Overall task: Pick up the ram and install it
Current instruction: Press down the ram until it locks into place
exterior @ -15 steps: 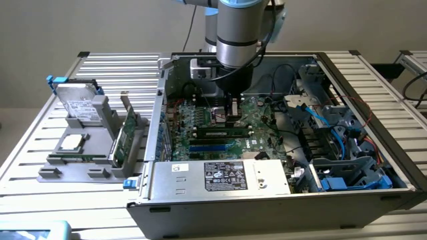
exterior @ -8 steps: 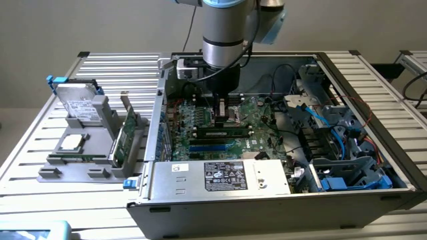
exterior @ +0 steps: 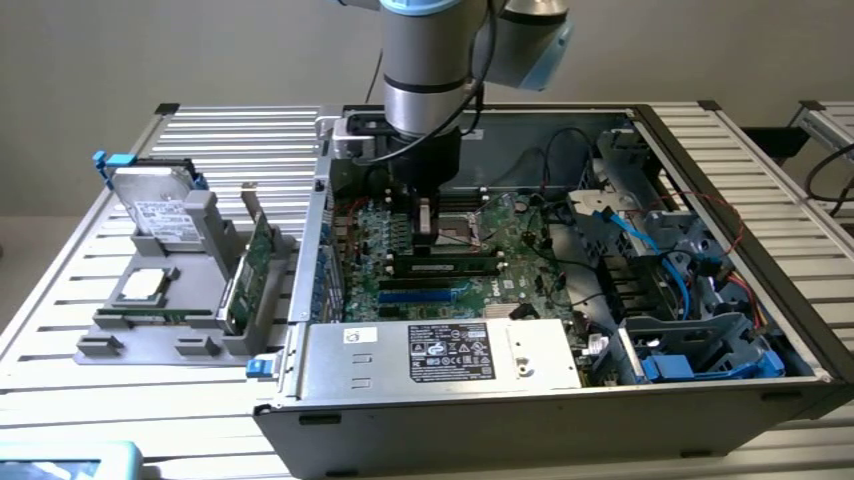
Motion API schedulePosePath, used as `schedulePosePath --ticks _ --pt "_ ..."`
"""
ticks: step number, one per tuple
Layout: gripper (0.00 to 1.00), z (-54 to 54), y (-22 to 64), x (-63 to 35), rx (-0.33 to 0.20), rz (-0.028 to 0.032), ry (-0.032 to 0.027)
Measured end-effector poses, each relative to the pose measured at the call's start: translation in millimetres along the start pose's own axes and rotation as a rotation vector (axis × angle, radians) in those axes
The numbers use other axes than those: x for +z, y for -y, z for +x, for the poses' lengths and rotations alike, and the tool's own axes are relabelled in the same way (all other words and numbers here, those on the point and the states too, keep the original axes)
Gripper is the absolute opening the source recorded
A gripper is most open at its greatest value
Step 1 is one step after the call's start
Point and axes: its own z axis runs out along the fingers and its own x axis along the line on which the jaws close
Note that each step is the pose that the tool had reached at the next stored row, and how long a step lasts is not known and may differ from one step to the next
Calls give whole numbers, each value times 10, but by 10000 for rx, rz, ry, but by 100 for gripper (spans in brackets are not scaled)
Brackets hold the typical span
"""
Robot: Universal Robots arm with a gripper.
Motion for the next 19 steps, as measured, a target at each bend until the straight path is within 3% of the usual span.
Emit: schedulePosePath --ticks 6,11,14,19 --pt "11 10 -25 0 -4 -67 -2" --pt "11 11 -63 7 -6 -69 6" --pt "11 11 -73 16 -6 -71 29" --pt "11 9 -77 38 -5 -73 115"
